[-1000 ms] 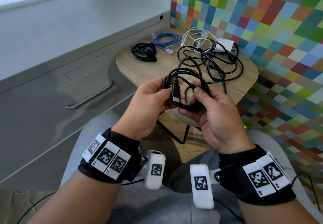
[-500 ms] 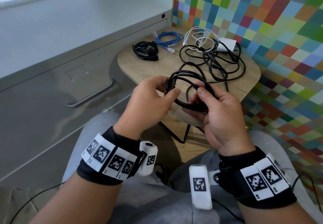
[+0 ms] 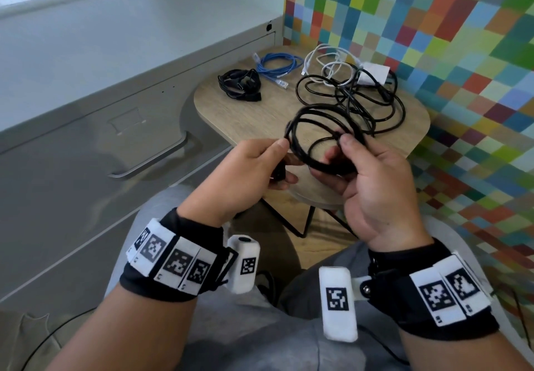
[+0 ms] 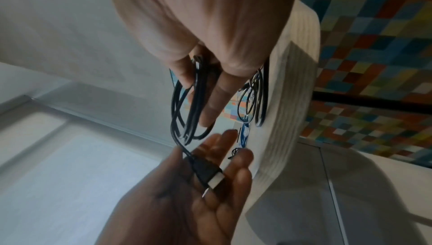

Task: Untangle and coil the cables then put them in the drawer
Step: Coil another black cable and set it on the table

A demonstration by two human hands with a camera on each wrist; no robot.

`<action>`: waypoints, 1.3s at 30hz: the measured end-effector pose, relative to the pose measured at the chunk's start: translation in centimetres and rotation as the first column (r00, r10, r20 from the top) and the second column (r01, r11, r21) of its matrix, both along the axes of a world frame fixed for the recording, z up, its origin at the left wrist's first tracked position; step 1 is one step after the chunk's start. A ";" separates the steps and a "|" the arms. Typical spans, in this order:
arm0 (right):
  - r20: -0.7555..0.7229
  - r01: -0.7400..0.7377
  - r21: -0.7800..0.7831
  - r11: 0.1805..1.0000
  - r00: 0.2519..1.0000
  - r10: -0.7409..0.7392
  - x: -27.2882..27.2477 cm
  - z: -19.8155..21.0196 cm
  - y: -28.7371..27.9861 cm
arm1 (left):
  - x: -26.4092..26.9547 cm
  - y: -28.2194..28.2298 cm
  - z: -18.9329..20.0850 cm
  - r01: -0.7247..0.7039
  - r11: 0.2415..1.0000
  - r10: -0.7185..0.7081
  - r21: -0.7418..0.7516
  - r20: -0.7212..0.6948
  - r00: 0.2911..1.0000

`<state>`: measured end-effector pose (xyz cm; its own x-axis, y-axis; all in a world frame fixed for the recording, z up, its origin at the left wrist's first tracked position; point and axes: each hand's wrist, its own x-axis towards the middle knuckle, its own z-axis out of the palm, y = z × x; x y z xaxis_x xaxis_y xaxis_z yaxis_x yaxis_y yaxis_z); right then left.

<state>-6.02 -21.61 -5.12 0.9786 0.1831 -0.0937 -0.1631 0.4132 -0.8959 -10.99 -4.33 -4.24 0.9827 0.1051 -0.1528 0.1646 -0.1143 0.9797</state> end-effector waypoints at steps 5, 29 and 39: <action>0.018 -0.032 0.005 0.999 0.999 0.032 -0.5 0.1 0.4 | 0.0 -0.8 -0.2 -0.063 0.960 0.068 -0.273 0.008 0.998; -0.017 -0.088 -0.116 0.989 0.996 0.086 -0.4 -0.4 0.2 | 0.5 -0.8 -0.4 -0.178 0.883 0.230 -0.434 0.070 0.971; 0.276 0.161 -0.223 0.962 0.956 -0.096 -0.5 -1.5 0.3 | 0.5 -1.5 0.3 -0.172 0.761 0.277 -0.626 0.074 0.958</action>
<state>-6.49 -21.34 -6.66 0.9882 0.0579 0.1420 0.1294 0.1823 -0.9747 -10.50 -5.80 -3.96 0.9585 0.2622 -0.1121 -0.0472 0.5334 0.8445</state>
